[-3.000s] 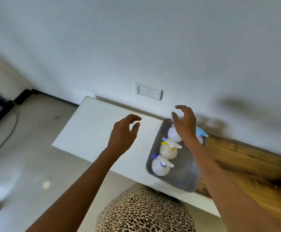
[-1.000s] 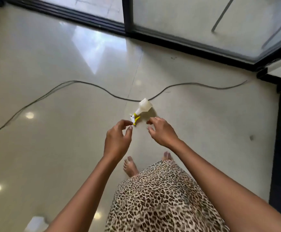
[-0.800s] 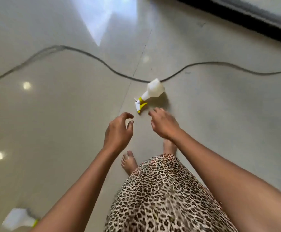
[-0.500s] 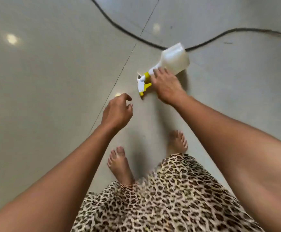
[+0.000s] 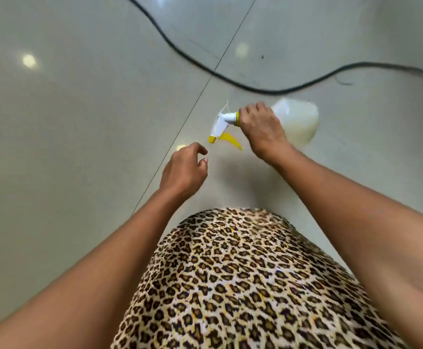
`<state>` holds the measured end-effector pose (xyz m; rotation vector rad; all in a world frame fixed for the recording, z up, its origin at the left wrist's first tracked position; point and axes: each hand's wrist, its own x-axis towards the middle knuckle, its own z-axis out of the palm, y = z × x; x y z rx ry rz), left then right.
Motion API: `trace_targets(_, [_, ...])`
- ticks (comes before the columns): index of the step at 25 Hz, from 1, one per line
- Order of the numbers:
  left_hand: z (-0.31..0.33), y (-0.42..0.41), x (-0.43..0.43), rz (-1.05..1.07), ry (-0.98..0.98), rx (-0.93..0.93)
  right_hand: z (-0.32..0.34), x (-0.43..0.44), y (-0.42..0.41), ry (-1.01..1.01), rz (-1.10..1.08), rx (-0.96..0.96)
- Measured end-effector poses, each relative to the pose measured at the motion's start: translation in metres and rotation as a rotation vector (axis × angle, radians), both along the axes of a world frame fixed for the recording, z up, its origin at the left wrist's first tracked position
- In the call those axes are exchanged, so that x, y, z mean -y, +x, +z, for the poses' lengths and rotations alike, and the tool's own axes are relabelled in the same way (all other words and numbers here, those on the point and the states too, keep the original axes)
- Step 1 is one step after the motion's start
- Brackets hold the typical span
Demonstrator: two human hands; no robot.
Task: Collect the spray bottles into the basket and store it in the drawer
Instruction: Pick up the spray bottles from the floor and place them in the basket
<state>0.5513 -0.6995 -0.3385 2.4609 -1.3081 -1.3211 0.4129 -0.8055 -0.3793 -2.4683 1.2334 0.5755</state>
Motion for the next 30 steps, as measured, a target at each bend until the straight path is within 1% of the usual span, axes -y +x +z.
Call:
trace_targets(2, [0.055, -0.004, 0.012, 0.009, -0.036, -0.015, 0.056, 0.004, -0.013, 0.022, -0.218, 0.140])
trace_targets(3, [0.087, -0.006, 0.020, 0.009, -0.061, -0.036, 0.089, 0.007, -0.020, 0.021, -0.289, 0.224])
trace_targets(7, [0.218, -0.018, 0.054, -0.008, -0.184, -0.142, 0.237, 0.018, -0.026, -0.045, -0.515, 0.508])
trace_targets(10, [0.334, -0.036, 0.077, -0.009, -0.324, -0.240, 0.362, 0.015, -0.026, -0.112, -0.647, 0.676])
trace_targets(12, [0.406, -0.050, 0.074, -0.004, -0.402, -0.310, 0.436, 0.000, -0.029, -0.181, -0.764, 0.753])
trace_targets(14, [0.462, -0.061, 0.056, -0.091, -0.467, -0.362, 0.497, -0.024, -0.037, -0.235, -0.924, 0.842])
trace_targets(17, [0.534, -0.075, 0.015, -0.303, -0.580, -0.384, 0.586, -0.074, -0.057, -0.337, -1.158, 0.979])
trace_targets(19, [0.585, -0.086, -0.009, -0.405, -0.647, -0.408, 0.643, -0.111, -0.072, -0.446, -1.230, 1.037])
trace_targets(21, [0.624, -0.103, -0.029, -0.536, -0.694, -0.433, 0.686, -0.151, -0.089, -0.528, -1.271, 1.069])
trace_targets(24, [0.664, -0.134, -0.057, -0.670, -0.696, -0.539, 0.729, -0.206, -0.114, -0.643, -1.340, 1.076])
trace_targets(28, [0.701, -0.185, -0.129, -0.860, -0.715, -0.656, 0.766, -0.305, -0.150, -0.813, -1.450, 1.085])
trace_targets(30, [0.712, -0.210, -0.177, -0.948, -0.726, -0.721, 0.778, -0.364, -0.166, -0.921, -1.487, 1.052])
